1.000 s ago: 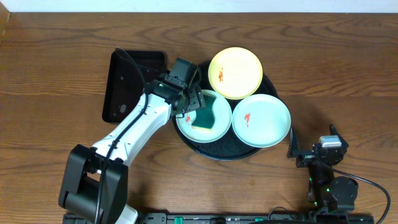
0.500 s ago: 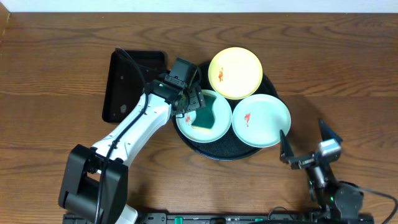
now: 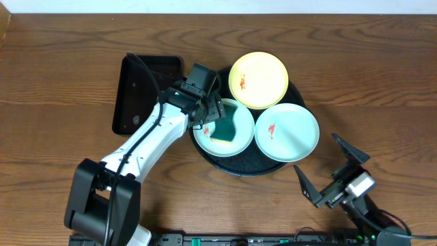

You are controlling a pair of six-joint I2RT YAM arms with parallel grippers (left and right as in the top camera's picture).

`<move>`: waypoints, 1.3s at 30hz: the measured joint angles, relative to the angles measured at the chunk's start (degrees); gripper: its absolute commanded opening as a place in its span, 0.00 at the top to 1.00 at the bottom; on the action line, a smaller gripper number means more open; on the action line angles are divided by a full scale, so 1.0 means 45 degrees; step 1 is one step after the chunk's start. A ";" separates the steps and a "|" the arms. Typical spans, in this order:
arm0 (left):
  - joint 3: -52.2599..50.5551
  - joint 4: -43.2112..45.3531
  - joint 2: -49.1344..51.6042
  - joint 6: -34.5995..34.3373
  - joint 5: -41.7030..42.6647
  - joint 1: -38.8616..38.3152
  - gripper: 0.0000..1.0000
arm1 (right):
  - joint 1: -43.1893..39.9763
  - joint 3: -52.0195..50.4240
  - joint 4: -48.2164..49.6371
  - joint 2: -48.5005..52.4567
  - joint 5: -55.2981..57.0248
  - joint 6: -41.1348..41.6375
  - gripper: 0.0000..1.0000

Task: Clean dirty plates on tray and stack at the side
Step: 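Move the right gripper toward the left pale green plate's rim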

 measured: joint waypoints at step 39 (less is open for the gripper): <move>0.0000 0.0000 0.0005 0.0000 -0.0005 0.0000 0.14 | -0.0058 1.1084 -0.8204 1.1506 -0.3410 0.1540 0.01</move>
